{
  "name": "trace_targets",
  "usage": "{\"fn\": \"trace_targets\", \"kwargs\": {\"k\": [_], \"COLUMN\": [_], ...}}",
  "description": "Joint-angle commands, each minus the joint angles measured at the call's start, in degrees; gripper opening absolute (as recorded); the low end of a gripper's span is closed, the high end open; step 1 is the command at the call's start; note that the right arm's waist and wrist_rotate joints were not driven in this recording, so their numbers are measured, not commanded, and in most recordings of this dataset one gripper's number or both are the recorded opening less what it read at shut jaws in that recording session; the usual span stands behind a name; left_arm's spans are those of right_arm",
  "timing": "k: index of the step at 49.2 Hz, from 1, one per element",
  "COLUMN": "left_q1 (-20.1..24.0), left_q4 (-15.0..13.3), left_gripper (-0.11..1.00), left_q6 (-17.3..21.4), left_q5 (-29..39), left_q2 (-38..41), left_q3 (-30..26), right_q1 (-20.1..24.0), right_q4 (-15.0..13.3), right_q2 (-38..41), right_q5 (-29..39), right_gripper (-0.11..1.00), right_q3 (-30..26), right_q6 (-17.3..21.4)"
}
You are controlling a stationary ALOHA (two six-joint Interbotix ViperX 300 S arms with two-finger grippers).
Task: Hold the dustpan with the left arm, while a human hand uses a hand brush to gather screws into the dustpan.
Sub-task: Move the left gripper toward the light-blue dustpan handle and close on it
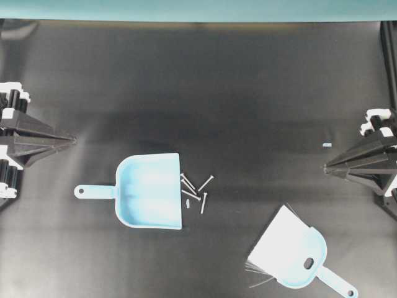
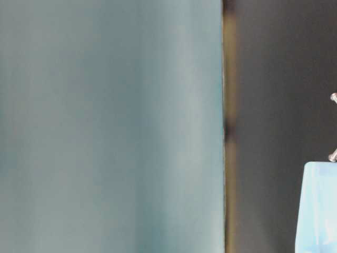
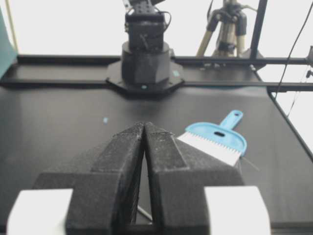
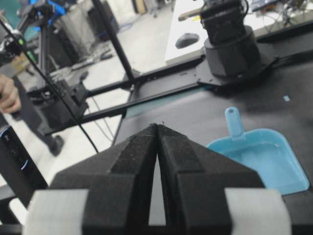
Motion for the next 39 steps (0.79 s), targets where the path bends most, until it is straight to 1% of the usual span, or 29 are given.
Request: {"fn": "trace_targets", "kwargs": {"k": [1,4,7,11,16,19,24,29,35,39], "left_q1": [-0.79,-0.79,-0.88,-0.88,-0.79,-0.70,-0.79,-1.23,-2.02,-1.76], "left_q4": [2.29,2.20,2.29,2.20,2.29,2.29,2.29,2.29,2.29,2.29], "left_gripper": [0.06,0.07,0.00,0.01,0.01,0.01,0.01,0.01,0.01,0.01], "left_q6": [-1.49,-2.37,-3.16,-3.69,-3.78,-3.78,-3.69,-3.60,-3.60,-3.43], "left_q5": [4.31,7.47,9.67,12.74,17.40,19.16,19.60,21.45,24.87,25.84], "left_q2": [1.41,2.20,2.99,4.39,6.94,8.26,9.67,10.63,10.72,10.81], "left_q3": [-1.41,-1.58,-2.20,-3.34,-4.75,-5.27,-5.45,-5.45,-5.19,-5.01], "right_q1": [0.00,0.00,0.00,0.00,0.00,0.00,0.00,0.00,0.00,0.00], "right_q4": [0.18,0.18,0.18,0.79,0.53,0.44,0.35,0.70,0.44,0.44], "right_q2": [0.97,1.49,2.29,3.96,6.24,6.68,5.89,3.08,-1.67,-5.27], "right_q5": [-0.18,1.93,5.27,10.46,16.88,19.42,20.57,21.53,21.62,21.36], "right_gripper": [0.04,0.02,0.00,0.00,0.00,0.00,0.00,0.00,0.00,0.00], "right_q3": [-0.88,-0.88,-1.14,-2.20,-2.90,-2.55,-1.23,0.88,6.94,10.46], "right_q6": [0.00,0.09,0.00,0.09,0.00,0.09,0.00,0.00,0.00,0.00]}}
